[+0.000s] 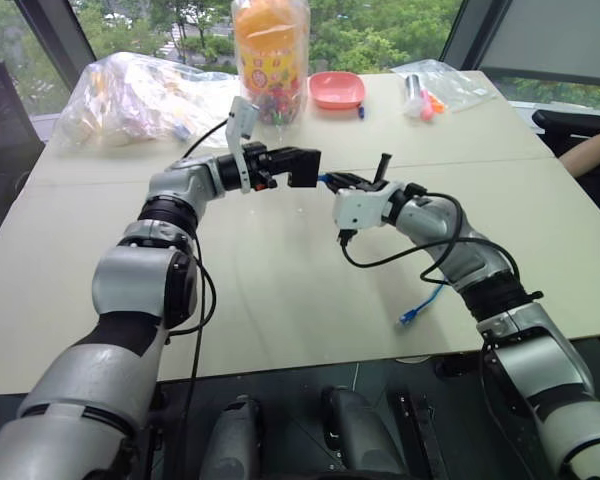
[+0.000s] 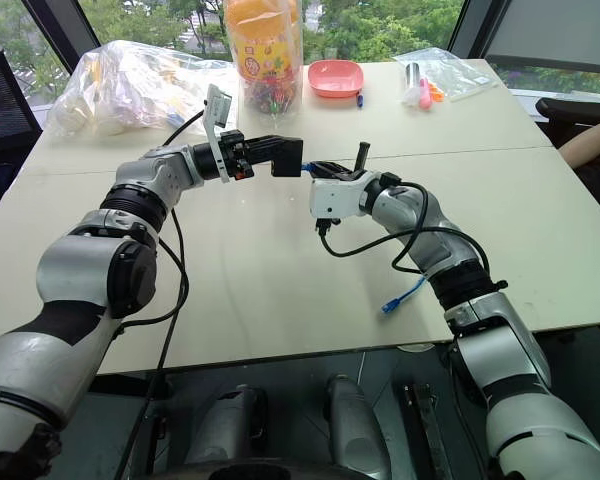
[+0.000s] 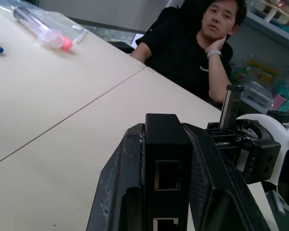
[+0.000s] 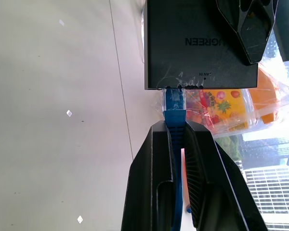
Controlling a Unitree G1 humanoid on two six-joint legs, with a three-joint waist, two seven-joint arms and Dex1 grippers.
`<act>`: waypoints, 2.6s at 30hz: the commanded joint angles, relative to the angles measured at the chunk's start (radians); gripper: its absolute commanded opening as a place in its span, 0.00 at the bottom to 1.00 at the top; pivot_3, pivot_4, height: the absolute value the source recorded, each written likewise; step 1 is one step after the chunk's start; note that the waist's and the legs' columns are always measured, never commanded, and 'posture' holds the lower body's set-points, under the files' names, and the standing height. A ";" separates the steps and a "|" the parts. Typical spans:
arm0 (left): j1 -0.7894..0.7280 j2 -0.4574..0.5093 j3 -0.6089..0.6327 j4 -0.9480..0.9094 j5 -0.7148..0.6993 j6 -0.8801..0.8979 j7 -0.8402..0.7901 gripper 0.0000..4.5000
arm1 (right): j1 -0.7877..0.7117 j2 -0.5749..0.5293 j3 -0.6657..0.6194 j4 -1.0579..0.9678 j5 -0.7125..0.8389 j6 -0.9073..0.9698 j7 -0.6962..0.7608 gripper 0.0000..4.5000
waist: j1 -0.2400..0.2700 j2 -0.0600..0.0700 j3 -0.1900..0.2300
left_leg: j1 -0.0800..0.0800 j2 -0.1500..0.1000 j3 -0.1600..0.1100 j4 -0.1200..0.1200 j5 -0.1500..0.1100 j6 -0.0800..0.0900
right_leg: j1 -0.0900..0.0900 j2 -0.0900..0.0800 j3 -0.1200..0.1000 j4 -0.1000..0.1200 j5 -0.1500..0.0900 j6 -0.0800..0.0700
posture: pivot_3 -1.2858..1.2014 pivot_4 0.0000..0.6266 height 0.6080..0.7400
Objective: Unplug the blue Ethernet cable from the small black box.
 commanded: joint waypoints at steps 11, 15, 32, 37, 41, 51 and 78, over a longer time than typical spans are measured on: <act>0.041 0.050 0.145 -0.041 -0.080 0.171 -0.107 0.12 | 0.314 0.366 -0.383 -0.530 0.842 0.796 0.062 0.94 | -0.001 0.000 0.000 | 0.000 0.001 -0.003 0.000 0.000 0.000 | 0.000 0.001 -0.001 0.002 0.001 0.001 | 0.52 0.24 1.00; 0.055 0.050 0.187 -0.057 -0.130 0.263 -0.136 0.12 | 0.377 0.510 -0.437 -0.659 1.143 1.010 0.044 0.94 | 0.001 0.000 0.000 | 0.000 0.001 -0.006 0.002 0.000 0.000 | 0.001 0.001 -0.003 0.005 0.001 0.001 | 0.52 0.24 1.00; 0.124 0.054 0.239 -0.191 -0.235 0.491 -0.175 0.12 | 0.371 0.675 -0.499 -0.611 1.340 0.973 -0.096 0.94 | 0.000 0.000 0.000 | 0.000 0.001 -0.008 0.004 0.000 0.000 | 0.002 0.001 -0.005 0.005 0.001 0.001 | 0.52 0.24 1.00; 0.143 0.049 0.235 -0.226 -0.241 0.516 -0.173 0.12 | 0.359 0.663 -0.502 -0.593 1.344 0.966 -0.090 0.94 | 0.000 0.000 0.000 | 0.000 0.001 -0.008 0.004 0.000 0.000 | 0.002 0.001 -0.005 0.005 0.001 0.001 | 0.52 0.24 1.00; 0.155 0.045 0.230 -0.248 -0.243 0.533 -0.176 0.12 | 0.349 0.664 -0.500 -0.582 1.342 0.959 -0.086 0.94 | 0.000 0.000 0.000 | 0.000 0.001 -0.008 0.004 0.000 0.000 | 0.002 0.001 -0.005 0.005 0.001 0.001 | 0.52 0.24 1.00; 0.173 0.034 0.205 -0.298 -0.254 0.570 -0.185 0.12 | 0.345 0.674 -0.496 -0.559 1.341 0.943 -0.085 0.54 | 0.000 0.000 0.000 | 0.000 0.001 -0.008 0.004 0.000 0.000 | 0.002 0.001 -0.005 0.005 0.001 0.001 | 0.52 0.24 1.00; 0.185 0.258 0.281 -0.265 -0.300 0.571 -0.107 0.12 | 0.224 0.425 -0.681 -0.377 1.341 0.855 -0.118 0.01 | 0.006 0.000 -0.001 | 0.000 0.000 -0.008 0.000 0.000 0.000 | 0.002 -0.001 -0.006 0.003 0.000 0.001 | 0.52 0.24 1.00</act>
